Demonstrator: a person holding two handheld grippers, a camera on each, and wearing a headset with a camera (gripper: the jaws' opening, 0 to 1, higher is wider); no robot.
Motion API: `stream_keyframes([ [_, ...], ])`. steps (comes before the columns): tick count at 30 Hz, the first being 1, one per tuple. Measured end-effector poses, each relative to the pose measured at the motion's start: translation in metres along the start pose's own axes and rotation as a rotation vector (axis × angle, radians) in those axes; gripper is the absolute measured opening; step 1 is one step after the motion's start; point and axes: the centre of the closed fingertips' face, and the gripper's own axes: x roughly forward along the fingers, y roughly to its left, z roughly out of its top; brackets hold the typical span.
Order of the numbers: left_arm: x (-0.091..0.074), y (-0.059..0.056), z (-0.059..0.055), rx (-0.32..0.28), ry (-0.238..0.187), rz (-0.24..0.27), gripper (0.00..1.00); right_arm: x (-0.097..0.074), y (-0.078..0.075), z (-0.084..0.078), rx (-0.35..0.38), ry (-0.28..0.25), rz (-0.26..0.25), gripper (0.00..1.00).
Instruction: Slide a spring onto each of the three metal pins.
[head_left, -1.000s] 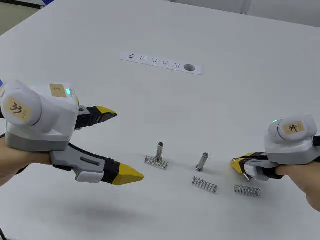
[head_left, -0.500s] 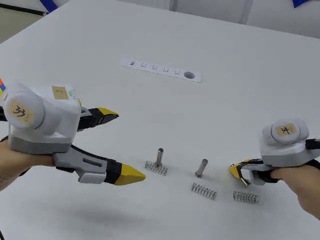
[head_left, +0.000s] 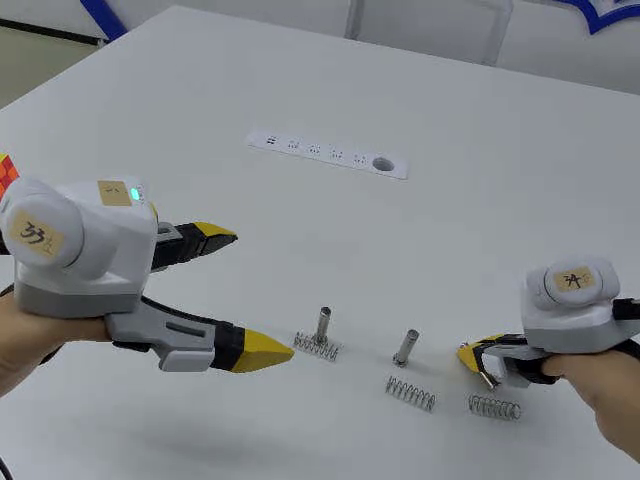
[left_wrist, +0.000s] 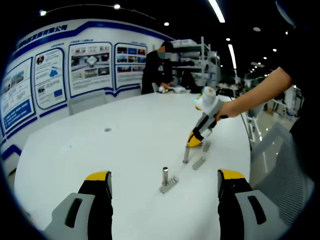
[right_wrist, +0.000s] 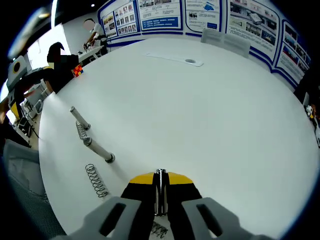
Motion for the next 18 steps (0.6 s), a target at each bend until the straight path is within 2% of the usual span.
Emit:
stream_keyframes([
  [9, 0.001, -0.005, 0.006, 0.006, -0.014, -0.001, 0.89, -0.012, -0.003, 0.005, 0.012, -0.052, -0.014, 0.08],
  [13, -0.001, -0.009, 0.01, 0.006, -0.023, -0.013, 0.89, -0.017, -0.004, 0.006, -0.02, -0.066, -0.026, 0.08],
  [18, -0.002, -0.009, 0.01, 0.015, -0.015, -0.01, 0.89, -0.021, -0.006, 0.006, -0.014, -0.09, -0.024, 0.08],
])
